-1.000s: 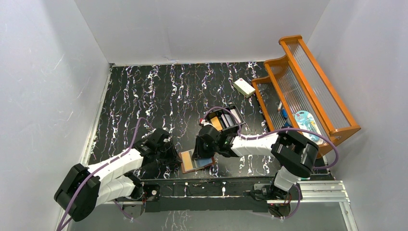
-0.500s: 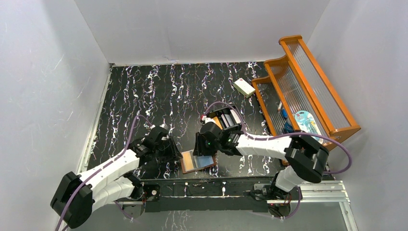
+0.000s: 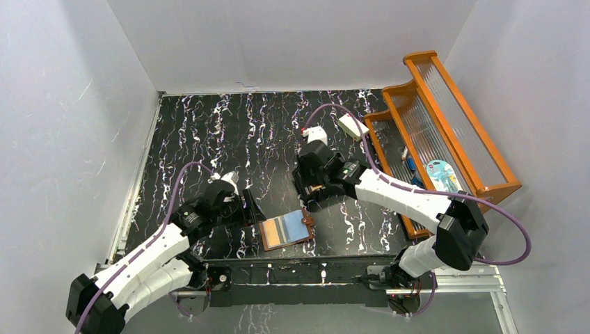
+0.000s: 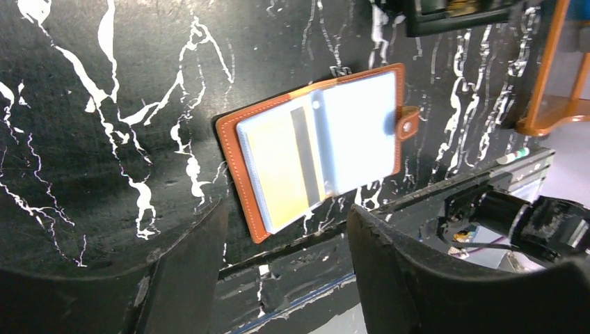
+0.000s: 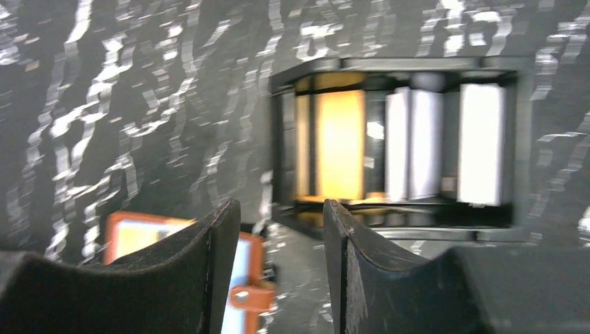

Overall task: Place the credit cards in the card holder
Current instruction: Insert the credit card into the card holder, then pick up the credit card from the storage box, then insert the credit card into the card holder.

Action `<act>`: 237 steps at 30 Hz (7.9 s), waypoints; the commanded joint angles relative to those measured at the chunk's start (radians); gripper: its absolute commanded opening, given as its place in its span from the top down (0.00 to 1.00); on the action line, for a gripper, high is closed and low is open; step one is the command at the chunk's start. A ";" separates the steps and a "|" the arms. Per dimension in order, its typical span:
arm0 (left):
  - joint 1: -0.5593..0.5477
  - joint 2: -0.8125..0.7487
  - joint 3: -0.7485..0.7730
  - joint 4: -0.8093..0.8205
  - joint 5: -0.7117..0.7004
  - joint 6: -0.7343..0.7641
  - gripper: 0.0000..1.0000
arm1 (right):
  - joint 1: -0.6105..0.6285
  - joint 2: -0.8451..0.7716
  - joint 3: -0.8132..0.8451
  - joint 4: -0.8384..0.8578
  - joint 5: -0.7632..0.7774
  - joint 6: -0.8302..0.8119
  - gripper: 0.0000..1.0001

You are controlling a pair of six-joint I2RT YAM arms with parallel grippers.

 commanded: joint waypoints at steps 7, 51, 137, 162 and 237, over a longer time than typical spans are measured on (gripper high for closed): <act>0.002 -0.084 0.071 -0.062 0.004 0.053 0.36 | -0.170 0.063 0.064 -0.061 0.252 -0.238 0.45; 0.002 -0.112 0.057 -0.060 -0.004 0.042 0.36 | -0.182 0.399 0.168 -0.117 0.562 -0.337 0.71; 0.001 -0.171 0.063 0.449 0.209 -0.268 0.61 | -0.164 -0.370 -0.526 0.934 -0.786 0.679 1.00; 0.002 -0.127 -0.099 0.447 0.188 -0.296 1.00 | -0.154 -0.350 -0.440 0.362 -0.531 0.341 0.57; 0.007 0.066 -0.172 0.437 0.166 -0.061 1.00 | 0.107 -0.008 -0.418 0.240 -0.229 0.272 0.66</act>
